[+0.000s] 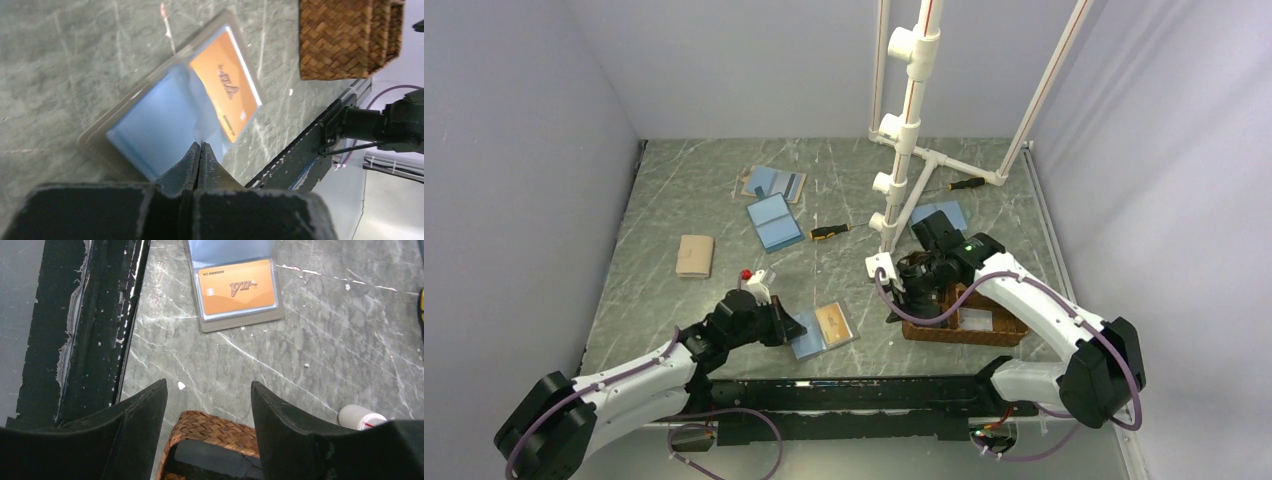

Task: Take the credit cards out of the card holder
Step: Remove the credit card from the card holder.

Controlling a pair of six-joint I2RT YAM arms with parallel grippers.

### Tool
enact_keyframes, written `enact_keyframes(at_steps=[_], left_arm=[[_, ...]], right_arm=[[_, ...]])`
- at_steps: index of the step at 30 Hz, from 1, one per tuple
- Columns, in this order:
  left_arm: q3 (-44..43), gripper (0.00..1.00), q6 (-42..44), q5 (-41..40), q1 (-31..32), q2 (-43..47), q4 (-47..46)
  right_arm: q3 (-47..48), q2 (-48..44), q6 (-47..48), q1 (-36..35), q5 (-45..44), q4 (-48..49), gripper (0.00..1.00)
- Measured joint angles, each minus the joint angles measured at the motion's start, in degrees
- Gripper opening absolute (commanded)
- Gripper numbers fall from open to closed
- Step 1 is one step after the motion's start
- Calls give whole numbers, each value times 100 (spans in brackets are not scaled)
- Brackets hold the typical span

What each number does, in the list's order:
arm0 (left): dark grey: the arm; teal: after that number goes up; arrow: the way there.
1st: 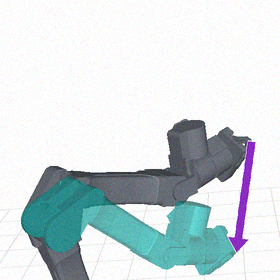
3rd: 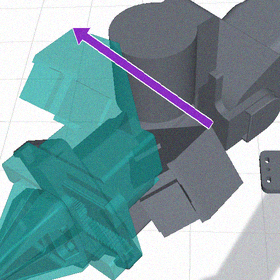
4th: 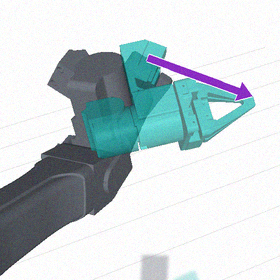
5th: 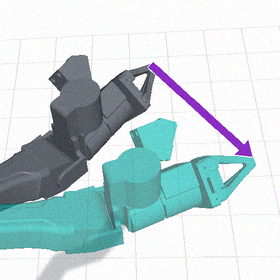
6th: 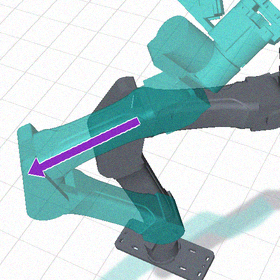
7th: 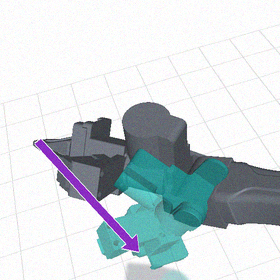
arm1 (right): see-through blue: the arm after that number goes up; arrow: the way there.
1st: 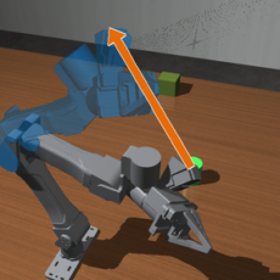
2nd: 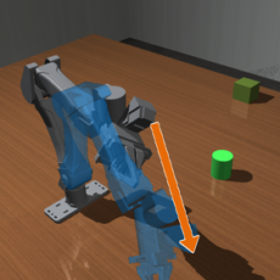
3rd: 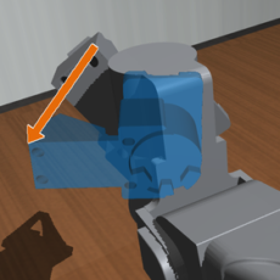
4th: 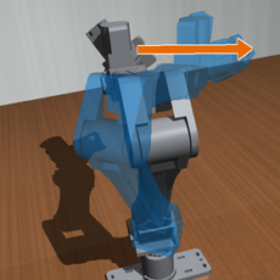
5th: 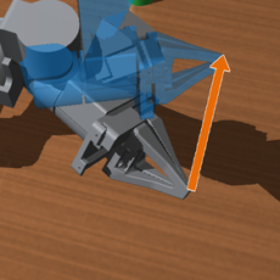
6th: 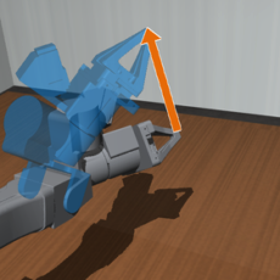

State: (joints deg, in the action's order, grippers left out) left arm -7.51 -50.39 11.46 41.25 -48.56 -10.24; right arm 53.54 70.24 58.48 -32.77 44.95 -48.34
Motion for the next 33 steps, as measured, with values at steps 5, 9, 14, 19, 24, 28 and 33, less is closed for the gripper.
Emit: enact_keyframes(at_steps=[5, 9, 14, 19, 24, 28, 33], left_arm=[[-2, 2, -42, -39, 0, 2, 382], [-4, 3, -140, -61, 0, 2, 634], [-122, 6, -229, -127, 0, 7, 979], [-295, 12, -286, -227, 0, 9, 1370], [-354, 16, -306, -229, 0, 7, 1543], [-369, 18, -332, -227, 0, -15, 1545], [-380, 23, -343, -225, 0, -39, 1526]], right_arm=[[-101, 101, -79, -236, -151, 170, 63], [-181, 173, -173, -470, -345, 339, 61], [-260, 380, -382, -918, -743, 588, 54], [-260, 789, -726, -1397, -1266, 866, 42], [-240, 1239, -1161, -1777, -1711, 1078, 27], [-122, 1493, -1486, -1958, -1860, 1204, 21], [42, 1720, -1801, -2037, -1899, 1344, 20]])
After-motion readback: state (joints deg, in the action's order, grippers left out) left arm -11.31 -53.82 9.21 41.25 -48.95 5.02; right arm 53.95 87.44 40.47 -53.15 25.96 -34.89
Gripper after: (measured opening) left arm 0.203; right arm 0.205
